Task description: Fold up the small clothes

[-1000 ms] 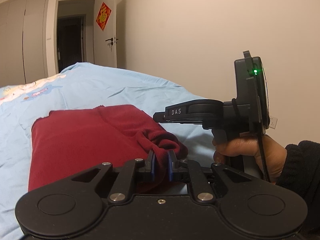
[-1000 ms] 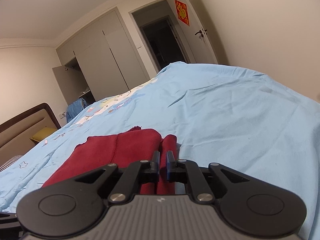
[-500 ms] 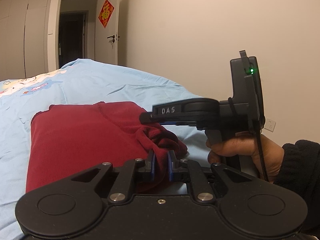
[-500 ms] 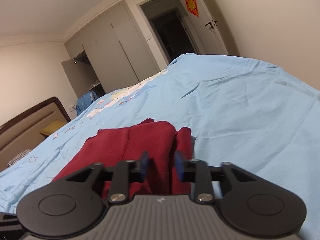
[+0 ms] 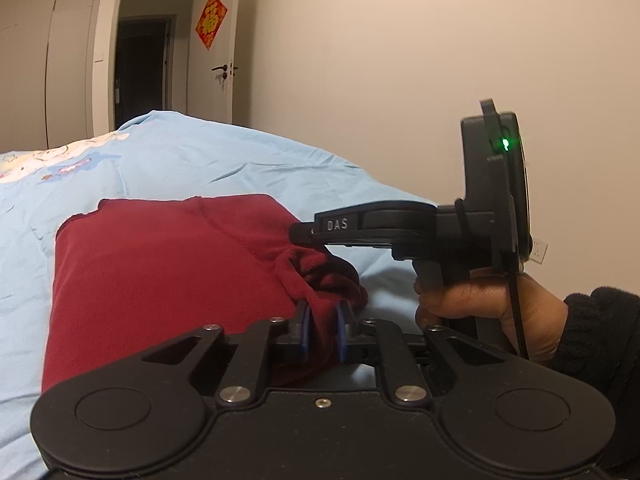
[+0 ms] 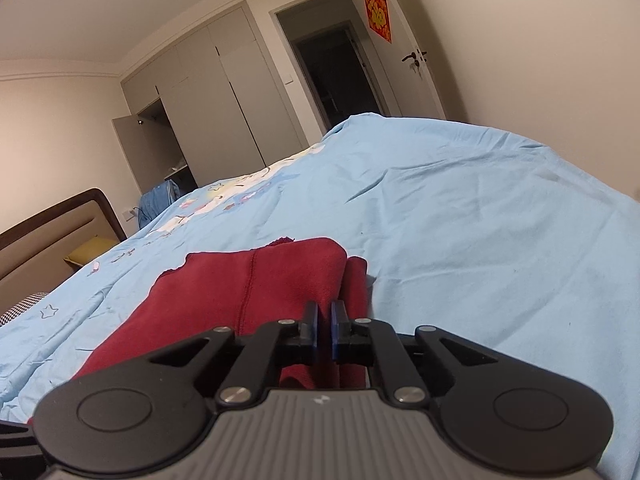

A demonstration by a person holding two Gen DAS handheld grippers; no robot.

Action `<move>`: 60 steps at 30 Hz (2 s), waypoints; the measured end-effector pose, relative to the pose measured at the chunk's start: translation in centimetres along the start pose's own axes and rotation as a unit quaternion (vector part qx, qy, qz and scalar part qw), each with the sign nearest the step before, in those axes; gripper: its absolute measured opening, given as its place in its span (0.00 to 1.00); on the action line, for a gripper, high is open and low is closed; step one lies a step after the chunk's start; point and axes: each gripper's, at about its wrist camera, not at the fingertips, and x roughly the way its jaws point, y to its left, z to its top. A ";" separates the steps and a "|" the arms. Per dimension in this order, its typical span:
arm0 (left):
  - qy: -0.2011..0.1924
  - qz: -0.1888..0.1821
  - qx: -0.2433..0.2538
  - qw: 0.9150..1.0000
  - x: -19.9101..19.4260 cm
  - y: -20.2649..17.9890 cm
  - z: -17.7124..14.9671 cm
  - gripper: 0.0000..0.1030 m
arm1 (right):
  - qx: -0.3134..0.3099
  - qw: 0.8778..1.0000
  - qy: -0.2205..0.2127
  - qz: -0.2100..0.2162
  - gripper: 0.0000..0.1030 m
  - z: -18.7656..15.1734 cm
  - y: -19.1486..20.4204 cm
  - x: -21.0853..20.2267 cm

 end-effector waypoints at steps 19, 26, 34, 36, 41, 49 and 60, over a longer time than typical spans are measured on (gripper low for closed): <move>-0.040 0.175 -0.187 0.966 -6.1 8.3 0.9 0.99 | -0.025 0.999 -0.026 0.013 1.00 -0.5 2.8 -2.4; 0.002 0.198 -0.245 0.949 -6.2 10.9 -0.7 0.99 | -0.090 0.996 -0.003 -0.014 1.00 -2.7 4.4 -2.6; 0.026 0.184 -0.272 0.944 -5.7 11.6 -2.6 0.99 | -0.045 0.998 0.004 -0.050 1.00 -4.5 2.0 -3.4; 0.026 0.186 -0.272 0.944 -5.6 11.5 -2.8 0.99 | -0.053 0.997 -0.001 -0.059 1.00 -5.0 2.2 -3.5; 0.024 0.188 -0.269 0.944 -5.6 11.6 -3.0 0.99 | -0.055 0.996 -0.014 -0.070 1.00 -5.8 2.3 -3.9; 0.024 0.188 -0.270 0.944 -5.5 11.6 -3.0 0.99 | -0.055 0.996 -0.021 -0.074 1.00 -6.1 2.4 -4.1; 0.028 0.198 -0.247 0.948 -4.9 11.3 -3.6 0.99 | -0.047 0.995 -0.044 -0.078 1.00 -6.7 2.6 -5.3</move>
